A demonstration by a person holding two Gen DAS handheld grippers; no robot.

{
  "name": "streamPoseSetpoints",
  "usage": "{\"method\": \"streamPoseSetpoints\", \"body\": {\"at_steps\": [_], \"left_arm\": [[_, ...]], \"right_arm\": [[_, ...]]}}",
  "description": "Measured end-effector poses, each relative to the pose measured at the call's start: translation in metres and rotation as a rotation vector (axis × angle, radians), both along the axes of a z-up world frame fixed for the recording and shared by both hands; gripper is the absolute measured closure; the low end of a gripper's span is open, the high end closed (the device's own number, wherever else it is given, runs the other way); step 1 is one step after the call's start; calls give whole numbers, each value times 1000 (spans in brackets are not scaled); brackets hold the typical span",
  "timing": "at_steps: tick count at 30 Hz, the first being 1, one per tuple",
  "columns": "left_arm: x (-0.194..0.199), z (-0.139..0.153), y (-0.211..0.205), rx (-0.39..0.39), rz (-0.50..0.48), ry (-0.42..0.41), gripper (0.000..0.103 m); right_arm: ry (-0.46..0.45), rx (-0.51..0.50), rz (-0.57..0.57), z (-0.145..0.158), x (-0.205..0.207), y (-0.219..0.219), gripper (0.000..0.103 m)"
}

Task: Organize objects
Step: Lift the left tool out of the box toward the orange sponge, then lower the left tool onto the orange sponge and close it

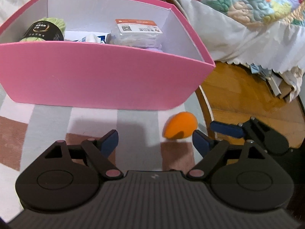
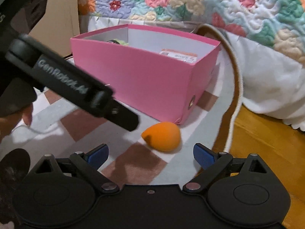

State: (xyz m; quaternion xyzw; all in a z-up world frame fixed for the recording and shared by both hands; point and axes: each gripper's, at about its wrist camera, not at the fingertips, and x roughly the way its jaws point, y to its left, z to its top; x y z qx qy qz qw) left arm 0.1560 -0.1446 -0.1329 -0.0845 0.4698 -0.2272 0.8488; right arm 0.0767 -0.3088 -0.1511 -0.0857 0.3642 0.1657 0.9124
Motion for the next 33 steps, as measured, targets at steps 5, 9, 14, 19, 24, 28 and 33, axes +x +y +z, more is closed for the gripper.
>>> {"method": "streamPoseSetpoints", "body": {"at_steps": [5, 9, 14, 19, 24, 28, 33], "left_arm": [[12, -15, -6, -76, 41, 46, 19], [19, -26, 0, -162, 97, 102, 20], [17, -26, -8, -149, 29, 72, 32], [19, -32, -14, -188, 9, 96, 59], [6, -25, -13, -197, -41, 62, 66], [-8, -15, 0, -231, -43, 63, 66], [-21, 0, 6, -145, -61, 18, 67]], "right_arm": [[-34, -62, -15, -8, 13, 4, 7], [-41, -75, -6, -9, 21, 5, 12], [26, -64, -19, -15, 33, 4, 25], [68, 15, -49, -14, 33, -1, 38], [67, 44, -97, -14, 26, -3, 48], [60, 71, -108, -7, 13, 1, 50], [38, 68, -92, 5, 3, 20, 43]]}}
